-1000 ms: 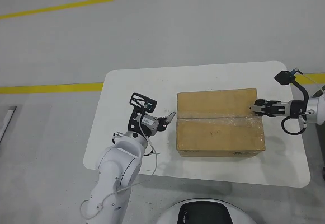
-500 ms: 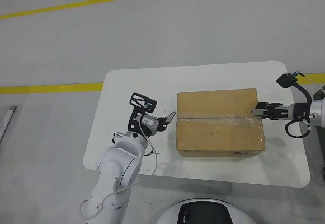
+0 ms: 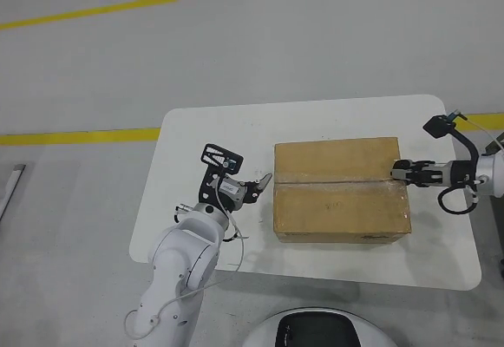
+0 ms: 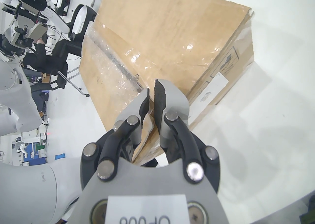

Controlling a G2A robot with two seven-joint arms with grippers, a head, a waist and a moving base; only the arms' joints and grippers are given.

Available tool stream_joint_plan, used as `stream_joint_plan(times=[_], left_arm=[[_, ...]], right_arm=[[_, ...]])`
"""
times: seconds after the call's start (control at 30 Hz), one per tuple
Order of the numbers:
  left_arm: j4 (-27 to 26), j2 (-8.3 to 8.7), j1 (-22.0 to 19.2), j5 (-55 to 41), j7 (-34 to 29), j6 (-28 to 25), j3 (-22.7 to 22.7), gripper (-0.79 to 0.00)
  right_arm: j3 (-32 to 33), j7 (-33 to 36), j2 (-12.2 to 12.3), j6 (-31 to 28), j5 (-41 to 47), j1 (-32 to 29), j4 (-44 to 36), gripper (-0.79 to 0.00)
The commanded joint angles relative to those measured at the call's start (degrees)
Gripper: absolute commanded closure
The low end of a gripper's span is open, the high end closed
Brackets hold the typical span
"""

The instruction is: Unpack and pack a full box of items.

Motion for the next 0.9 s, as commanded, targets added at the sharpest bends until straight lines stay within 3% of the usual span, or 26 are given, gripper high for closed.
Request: stream_joint_plan(times=[0.0, 0.57, 0.87], left_arm=[[0.00, 0.00, 0.00, 0.00, 0.00, 0.00, 0.00, -0.785], [-0.05, 0.09, 0.82, -0.96, 1.50, -0.59, -0.23, -0.785], [0.47, 0.10, -0.50, -4.47, 0.72, -3.25, 1.16, -0.785]], right_arm=[[-0.13, 0.08, 0.06, -0.03, -0.01, 0.09, 0.02, 0.000], [-0.04, -3.46, 0.76, -1.49, -4.69, 1.77, -1.98, 0.000], [-0.79, -5.77, 1.12, -7.24, -8.43, 0.07, -3.66, 0.000]])
